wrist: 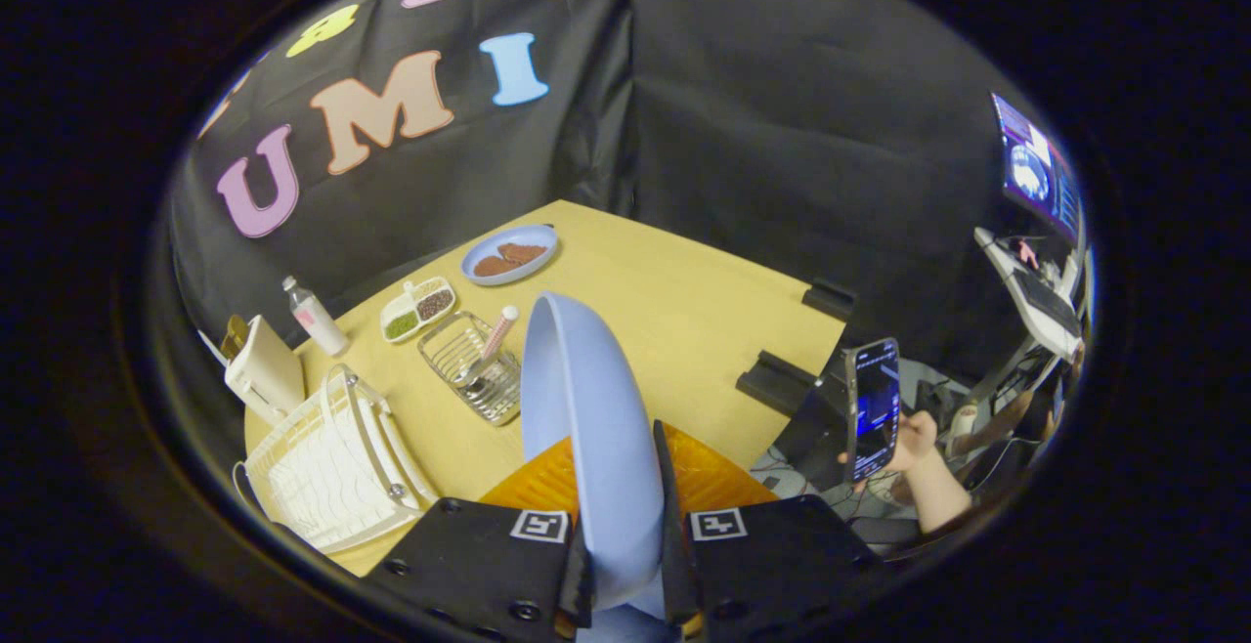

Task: Take the plate from the dish rack, then take the spoon from the basket and place it into the plate.

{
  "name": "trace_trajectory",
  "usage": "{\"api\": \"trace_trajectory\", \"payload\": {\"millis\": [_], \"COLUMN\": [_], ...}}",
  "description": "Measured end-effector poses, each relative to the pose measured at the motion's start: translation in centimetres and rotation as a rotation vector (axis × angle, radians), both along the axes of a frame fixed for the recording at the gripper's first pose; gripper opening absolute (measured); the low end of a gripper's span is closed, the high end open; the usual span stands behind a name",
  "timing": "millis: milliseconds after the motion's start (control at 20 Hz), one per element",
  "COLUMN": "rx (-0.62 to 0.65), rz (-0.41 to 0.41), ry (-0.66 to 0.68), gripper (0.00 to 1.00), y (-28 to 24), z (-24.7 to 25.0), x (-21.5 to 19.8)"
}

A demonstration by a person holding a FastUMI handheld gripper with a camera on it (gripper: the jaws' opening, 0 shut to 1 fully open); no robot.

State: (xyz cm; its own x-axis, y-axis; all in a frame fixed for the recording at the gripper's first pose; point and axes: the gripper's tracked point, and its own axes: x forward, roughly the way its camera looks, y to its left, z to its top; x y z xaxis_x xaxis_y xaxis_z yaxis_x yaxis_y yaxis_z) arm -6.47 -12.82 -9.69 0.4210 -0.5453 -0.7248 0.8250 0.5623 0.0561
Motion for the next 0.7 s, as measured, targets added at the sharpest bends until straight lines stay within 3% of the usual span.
{"api": "trace_trajectory", "payload": {"millis": [250, 700], "rx": [0.123, 0.287], "rz": [-0.01, -0.032], "ry": [0.003, -0.132], "gripper": [0.31, 0.35], "y": [-0.9, -2.0], "z": [-3.9, -7.5], "x": [0.6, 2.9]}}
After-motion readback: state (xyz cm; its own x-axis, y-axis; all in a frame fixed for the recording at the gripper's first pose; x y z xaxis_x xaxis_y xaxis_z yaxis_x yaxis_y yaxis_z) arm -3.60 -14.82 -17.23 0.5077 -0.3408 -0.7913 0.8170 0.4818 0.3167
